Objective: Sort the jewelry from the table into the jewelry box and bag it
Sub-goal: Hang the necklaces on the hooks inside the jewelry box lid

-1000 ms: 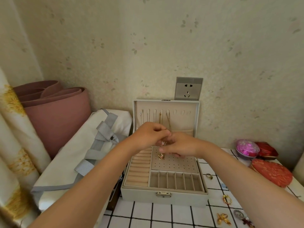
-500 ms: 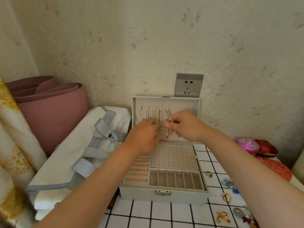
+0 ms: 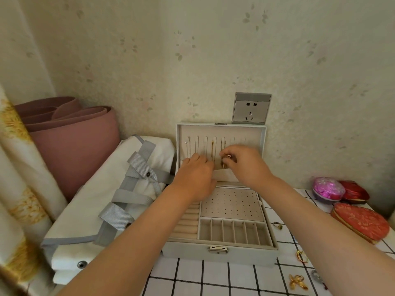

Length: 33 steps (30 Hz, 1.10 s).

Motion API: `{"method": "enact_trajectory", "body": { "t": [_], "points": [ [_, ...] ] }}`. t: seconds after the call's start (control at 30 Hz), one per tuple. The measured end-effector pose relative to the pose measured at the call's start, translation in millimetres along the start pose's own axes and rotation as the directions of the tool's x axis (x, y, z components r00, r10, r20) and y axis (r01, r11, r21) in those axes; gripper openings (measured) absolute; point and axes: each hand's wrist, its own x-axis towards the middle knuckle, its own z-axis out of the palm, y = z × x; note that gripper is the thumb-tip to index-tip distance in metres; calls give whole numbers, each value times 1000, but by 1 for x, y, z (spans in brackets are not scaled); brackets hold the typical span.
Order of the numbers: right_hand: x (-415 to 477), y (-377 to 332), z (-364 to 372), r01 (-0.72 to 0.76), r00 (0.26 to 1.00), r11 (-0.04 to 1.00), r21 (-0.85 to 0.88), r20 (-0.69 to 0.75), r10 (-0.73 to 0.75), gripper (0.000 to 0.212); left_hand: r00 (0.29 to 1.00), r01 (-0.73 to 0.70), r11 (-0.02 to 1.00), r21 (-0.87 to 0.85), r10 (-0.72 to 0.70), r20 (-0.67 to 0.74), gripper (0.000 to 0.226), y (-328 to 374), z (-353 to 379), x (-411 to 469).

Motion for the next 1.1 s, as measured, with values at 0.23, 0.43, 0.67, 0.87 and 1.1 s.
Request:
{"method": "enact_trajectory", "body": {
  "t": [0.23, 0.43, 0.67, 0.87, 1.1],
  "points": [
    [-2, -1, -8, -25, 998, 983, -182, 59, 36, 19, 1000, 7, 1000, -18, -8, -11, 35, -1, 0, 2],
    [-11, -4, -14, 24, 955, 972, -233, 291, 47, 26, 1000, 17, 1000, -21, -17, 22, 35, 3, -3, 4],
    [-23, -13, -45, -75, 959, 988, -138, 261, 110, 37, 999, 13, 995, -98, -9, 43, 45, 15, -20, -5],
    [-65, -26, -76, -168, 943, 985, -33, 286, 171, 25, 995, -98, 974, -206, 103, 16, 35, 46, -48, -30],
    [-141, -41, -111, -212, 890, 975, -68, 398, 221, 11, 986, -154, 928, -340, 168, 12, 17, 95, -52, -92]
  ]
}}
